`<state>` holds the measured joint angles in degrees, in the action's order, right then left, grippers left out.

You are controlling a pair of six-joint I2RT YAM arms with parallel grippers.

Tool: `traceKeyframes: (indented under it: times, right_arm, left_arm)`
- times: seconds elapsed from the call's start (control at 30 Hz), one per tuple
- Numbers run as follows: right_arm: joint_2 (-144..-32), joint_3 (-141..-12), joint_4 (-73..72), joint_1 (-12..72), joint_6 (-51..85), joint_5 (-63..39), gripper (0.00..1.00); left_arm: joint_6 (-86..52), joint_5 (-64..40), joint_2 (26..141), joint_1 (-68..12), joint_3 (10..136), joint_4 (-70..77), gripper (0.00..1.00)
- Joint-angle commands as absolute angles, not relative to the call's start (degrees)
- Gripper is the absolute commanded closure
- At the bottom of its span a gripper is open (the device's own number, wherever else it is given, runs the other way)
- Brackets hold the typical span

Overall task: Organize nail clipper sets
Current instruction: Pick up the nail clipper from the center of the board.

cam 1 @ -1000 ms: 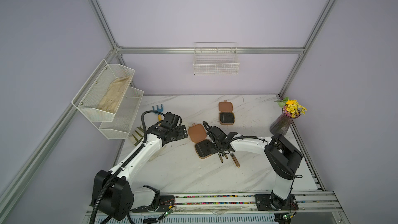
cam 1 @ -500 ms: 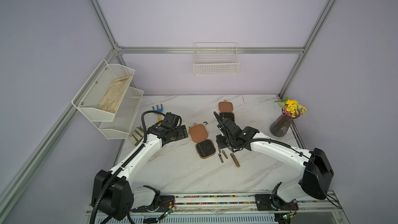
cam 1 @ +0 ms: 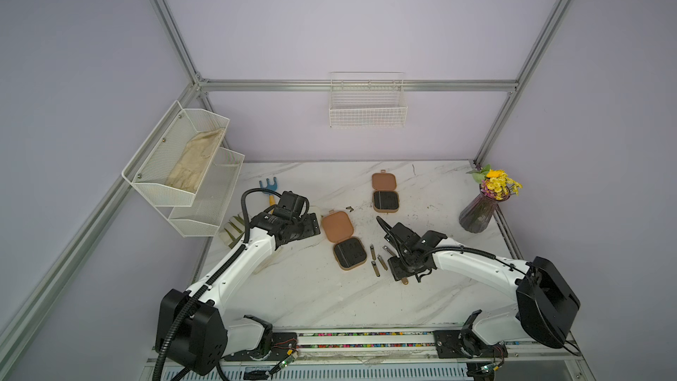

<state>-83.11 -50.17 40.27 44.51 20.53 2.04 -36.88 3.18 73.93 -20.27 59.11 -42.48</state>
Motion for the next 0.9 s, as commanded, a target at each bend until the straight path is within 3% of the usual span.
traceKeyframes:
  times: [0.0, 0.27, 0.63, 0.87]
  right_arm:
    - [-84.55, -48.43, 38.08, 43.56, 21.45, 1.99, 0.41]
    - [-87.93, -46.06, 32.58, 40.96, 21.01, 0.4, 0.48]
    - [-89.71, -44.08, 30.94, 40.9, 21.7, -0.93, 0.68]
    - [-87.61, -43.27, 33.36, 40.95, 22.06, -0.4, 0.71]
  left_arm:
    - [-36.45, 2.56, 72.25, -19.97, 56.51, -41.05, 0.14]
    - [-36.48, 2.64, 72.71, -19.96, 56.25, -40.87, 0.14]
    - [-36.62, 2.48, 72.86, -19.99, 55.73, -40.55, 0.14]
    - [-36.77, 1.98, 72.8, -19.95, 55.99, -40.5, 0.15]
